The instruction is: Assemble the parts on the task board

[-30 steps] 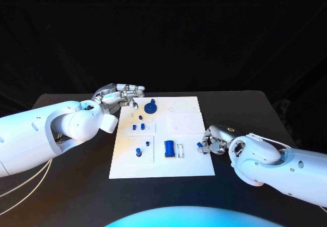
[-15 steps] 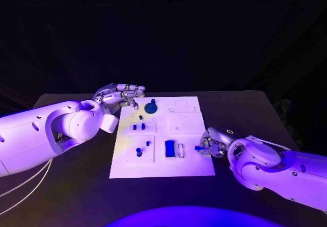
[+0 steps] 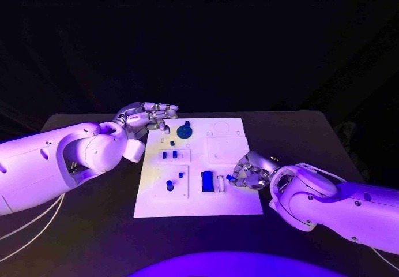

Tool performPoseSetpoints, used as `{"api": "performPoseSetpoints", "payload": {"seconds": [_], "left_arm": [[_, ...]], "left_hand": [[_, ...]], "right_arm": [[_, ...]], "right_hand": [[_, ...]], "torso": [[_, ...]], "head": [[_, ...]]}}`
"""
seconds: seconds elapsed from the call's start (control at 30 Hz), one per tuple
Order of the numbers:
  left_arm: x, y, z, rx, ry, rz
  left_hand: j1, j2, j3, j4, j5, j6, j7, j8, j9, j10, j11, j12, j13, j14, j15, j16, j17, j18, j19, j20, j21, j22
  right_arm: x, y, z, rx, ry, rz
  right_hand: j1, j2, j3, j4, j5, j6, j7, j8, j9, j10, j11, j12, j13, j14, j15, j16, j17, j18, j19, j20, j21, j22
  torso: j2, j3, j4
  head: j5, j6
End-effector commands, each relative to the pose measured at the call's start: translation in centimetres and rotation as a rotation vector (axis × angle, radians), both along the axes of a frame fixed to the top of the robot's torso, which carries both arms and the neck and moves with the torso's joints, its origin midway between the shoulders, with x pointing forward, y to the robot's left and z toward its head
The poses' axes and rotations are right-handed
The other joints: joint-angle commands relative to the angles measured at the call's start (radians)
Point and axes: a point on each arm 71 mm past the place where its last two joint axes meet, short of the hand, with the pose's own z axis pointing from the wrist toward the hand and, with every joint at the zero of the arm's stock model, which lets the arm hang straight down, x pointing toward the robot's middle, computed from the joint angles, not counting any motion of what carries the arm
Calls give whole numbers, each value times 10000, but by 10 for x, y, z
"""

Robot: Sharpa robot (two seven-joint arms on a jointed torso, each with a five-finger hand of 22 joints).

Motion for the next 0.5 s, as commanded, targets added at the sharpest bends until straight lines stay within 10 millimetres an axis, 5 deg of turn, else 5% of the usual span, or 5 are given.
{"api": "performPoseSetpoints", "payload": {"seconds": [0.03, 0.5], "left_arm": [[-1, -3, 1, -90, -52, -211], [-1, -4, 1, -88, -47, -222]], "left_hand": [[-94, -2, -64, 16, -6, -68, -9, 65, -13, -73, 3, 41, -17, -83, -16, -12, -9, 134, 51, 48, -39, -9], [-74, 2, -56, 0, -5, -81, -10, 70, -17, -88, 2, 49, -21, -89, -17, -9, -14, 136, 51, 49, -47, -13]], "right_arm": [[-1, 6, -5, 405, 810, 12], [7, 19, -16, 587, 1497, -93]], "right_hand": [[17, 145, 145, 61, 81, 93, -21, 56, 54, 203, -115, 27, -1291, 751, -52, 62, 1001, -68, 763, -64, 1, 2431], [-1014, -68, 441, 693, 303, 356, -68, 160, 228, 422, -148, 364, -1021, 774, -73, 123, 1106, -93, 812, -81, 124, 2465]], "torso": [[1, 5, -5], [15, 15, -5]], "head": [[-10, 20], [30, 27]]}}
